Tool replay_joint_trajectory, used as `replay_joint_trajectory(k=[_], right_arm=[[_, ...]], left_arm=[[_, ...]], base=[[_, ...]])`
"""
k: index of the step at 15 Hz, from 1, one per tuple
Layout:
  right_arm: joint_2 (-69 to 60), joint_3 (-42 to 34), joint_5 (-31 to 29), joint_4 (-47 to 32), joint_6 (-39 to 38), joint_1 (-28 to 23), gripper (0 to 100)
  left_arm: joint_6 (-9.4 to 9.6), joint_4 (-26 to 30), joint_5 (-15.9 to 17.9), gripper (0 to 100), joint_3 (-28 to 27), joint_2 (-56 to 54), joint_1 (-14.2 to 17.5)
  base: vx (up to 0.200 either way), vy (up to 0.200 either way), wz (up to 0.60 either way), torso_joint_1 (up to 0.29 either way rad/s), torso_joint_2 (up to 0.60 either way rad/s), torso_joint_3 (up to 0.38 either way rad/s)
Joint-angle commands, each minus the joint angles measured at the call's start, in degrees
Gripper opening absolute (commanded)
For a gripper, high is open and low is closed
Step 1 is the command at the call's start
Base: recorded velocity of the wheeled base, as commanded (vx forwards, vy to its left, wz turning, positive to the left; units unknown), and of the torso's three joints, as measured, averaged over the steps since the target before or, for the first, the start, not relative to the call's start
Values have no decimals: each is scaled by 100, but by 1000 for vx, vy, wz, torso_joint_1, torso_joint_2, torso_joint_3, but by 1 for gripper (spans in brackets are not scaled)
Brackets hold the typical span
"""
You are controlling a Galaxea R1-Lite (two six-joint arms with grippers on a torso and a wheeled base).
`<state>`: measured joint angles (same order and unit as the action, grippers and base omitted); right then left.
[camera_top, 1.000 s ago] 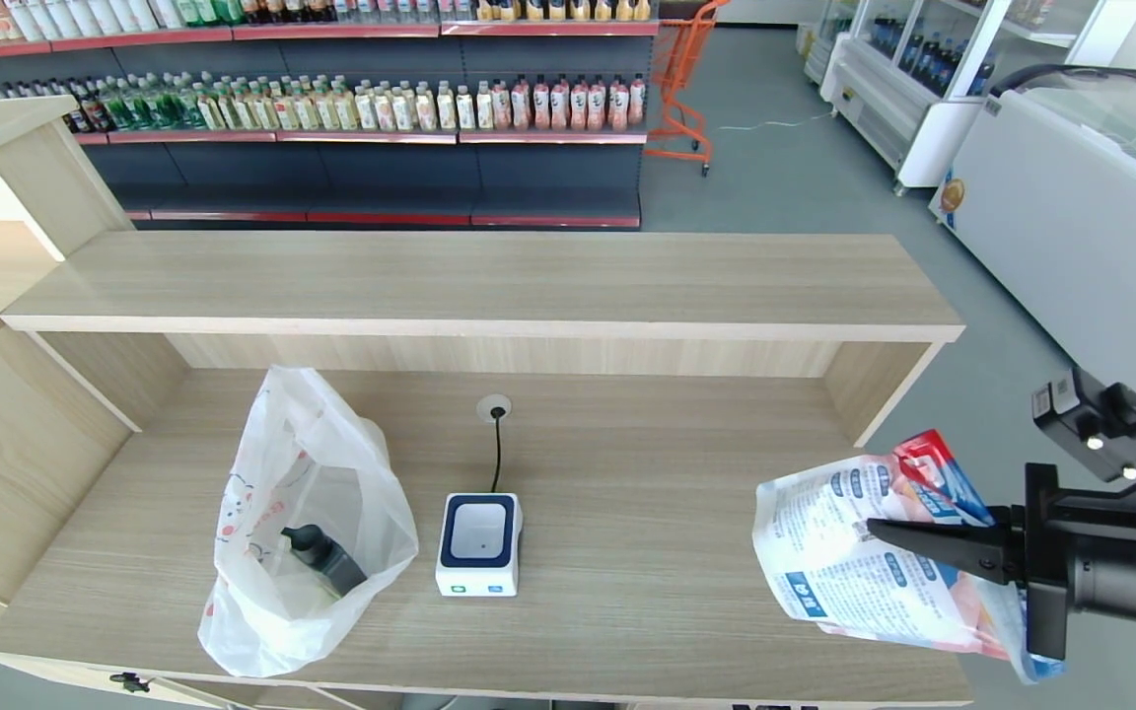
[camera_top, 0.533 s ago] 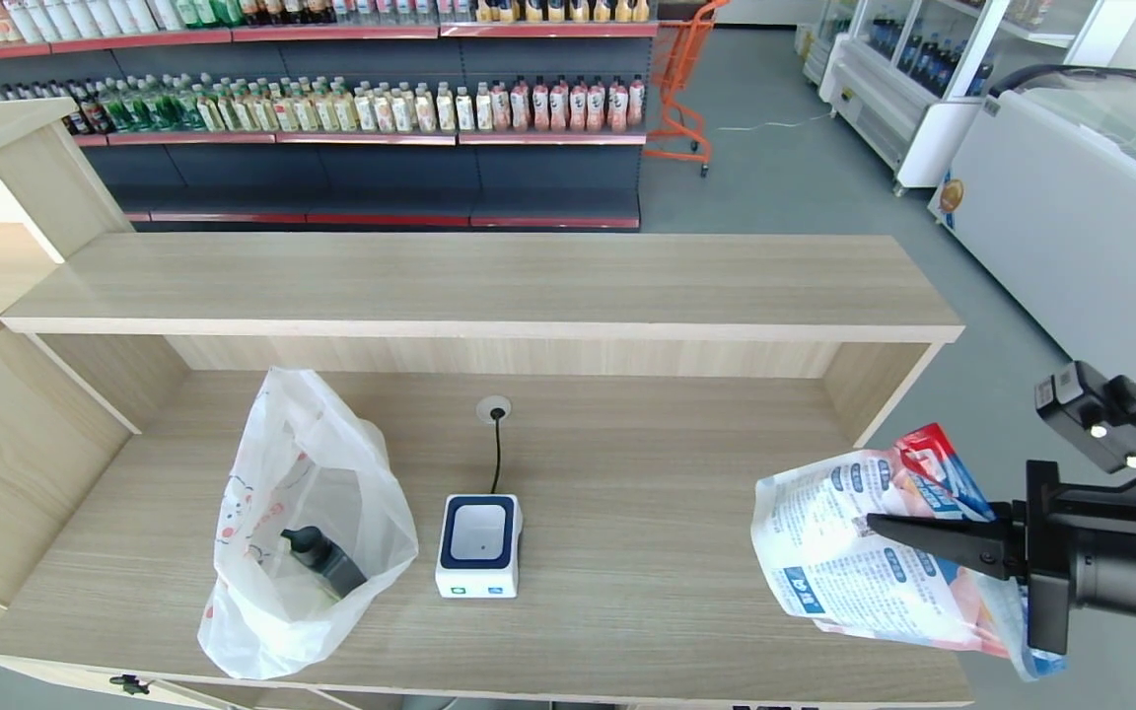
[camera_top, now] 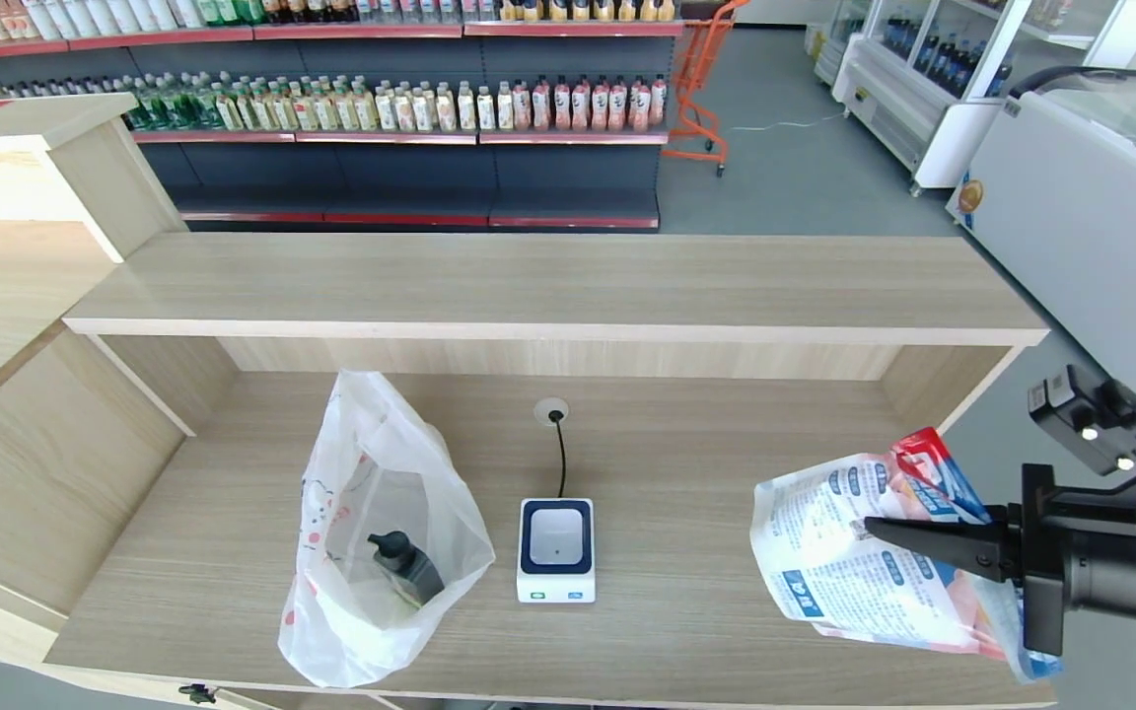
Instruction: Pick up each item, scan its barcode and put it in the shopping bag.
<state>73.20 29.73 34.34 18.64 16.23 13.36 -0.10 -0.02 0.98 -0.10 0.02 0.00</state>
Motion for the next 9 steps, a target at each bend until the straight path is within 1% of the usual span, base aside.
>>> replay_joint_trajectory(k=[1,3,5,8,9], right_arm=[[159,41,-6,8,3,-18,0],[344,129,-6,114,3,-27,0],[704,191,-24,395,21,-114,0],[1425,191,-33,975,162,-422,0],[1759,200,-33,1239,346,-527,0]], left_arm=[[1,2,-1,100,1,-2,0],[10,-6,8,100,1,-2,0],[19,-6,8,100,1,-2,0],[27,-6,8,100,1,-2,0],[27,-6,8,100,1,-2,0]], base=[[0,200,0,-12,2,2],[0,200,0,0,0,2],[0,200,0,2,0,2],[0,200,0,1,4,4],[0,200,0,2,2,7]])
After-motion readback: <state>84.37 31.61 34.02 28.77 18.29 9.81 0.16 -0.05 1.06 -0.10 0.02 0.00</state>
